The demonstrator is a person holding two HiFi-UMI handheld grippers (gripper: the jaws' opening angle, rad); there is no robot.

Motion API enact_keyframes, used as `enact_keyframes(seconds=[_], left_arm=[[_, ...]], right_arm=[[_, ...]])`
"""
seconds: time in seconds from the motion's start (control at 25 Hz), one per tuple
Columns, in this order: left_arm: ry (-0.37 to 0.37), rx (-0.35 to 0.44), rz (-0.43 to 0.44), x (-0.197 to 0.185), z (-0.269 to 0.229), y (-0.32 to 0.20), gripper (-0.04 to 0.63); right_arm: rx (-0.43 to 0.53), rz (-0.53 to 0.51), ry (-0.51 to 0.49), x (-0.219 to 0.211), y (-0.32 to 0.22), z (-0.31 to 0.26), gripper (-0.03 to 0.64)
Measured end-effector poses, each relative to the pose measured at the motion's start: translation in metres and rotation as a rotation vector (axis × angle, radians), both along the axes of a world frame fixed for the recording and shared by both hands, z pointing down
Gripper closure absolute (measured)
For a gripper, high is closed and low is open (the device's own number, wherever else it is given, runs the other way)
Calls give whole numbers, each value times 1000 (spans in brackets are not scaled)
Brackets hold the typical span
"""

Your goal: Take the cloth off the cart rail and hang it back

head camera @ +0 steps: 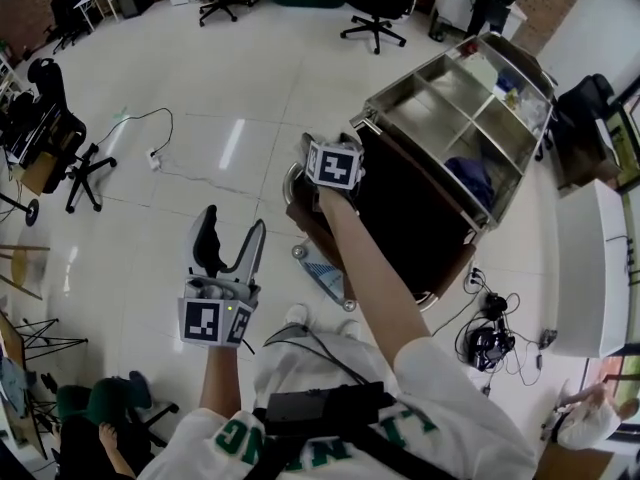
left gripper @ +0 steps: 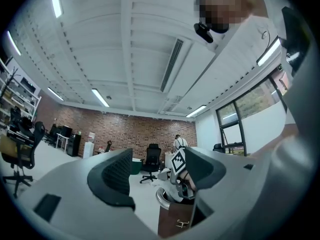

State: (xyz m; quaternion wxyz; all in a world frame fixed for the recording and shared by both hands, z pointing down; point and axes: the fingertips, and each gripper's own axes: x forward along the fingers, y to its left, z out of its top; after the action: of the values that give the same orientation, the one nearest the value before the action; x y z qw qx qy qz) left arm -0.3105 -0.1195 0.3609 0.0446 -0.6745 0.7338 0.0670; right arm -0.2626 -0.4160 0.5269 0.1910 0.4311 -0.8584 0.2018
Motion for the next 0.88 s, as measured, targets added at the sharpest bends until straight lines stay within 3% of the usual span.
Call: enact_keyframes(seconds=[0.24, 0.36, 0.48, 0.56, 0.72, 0.88], left_arm=[[7, 5, 34, 8, -7, -9, 264], [1, 2, 38, 7, -2, -11, 264], [0, 3, 45, 12, -1, -12, 264], [-2, 6, 47, 14, -2, -12, 264], [-2, 8, 37, 11, -2, -10, 264], [2, 2, 28, 10, 2, -10, 264]], right_arm=[[34, -18, -59, 12, 2, -11, 201], [30, -86, -107, 3, 9, -13, 201], [36, -143, -80, -4, 16, -9, 207], [69, -161, -64, -5, 19, -18, 256], [126, -174, 13, -7, 13, -24, 418], [136, -234, 67, -30, 10, -22, 430]])
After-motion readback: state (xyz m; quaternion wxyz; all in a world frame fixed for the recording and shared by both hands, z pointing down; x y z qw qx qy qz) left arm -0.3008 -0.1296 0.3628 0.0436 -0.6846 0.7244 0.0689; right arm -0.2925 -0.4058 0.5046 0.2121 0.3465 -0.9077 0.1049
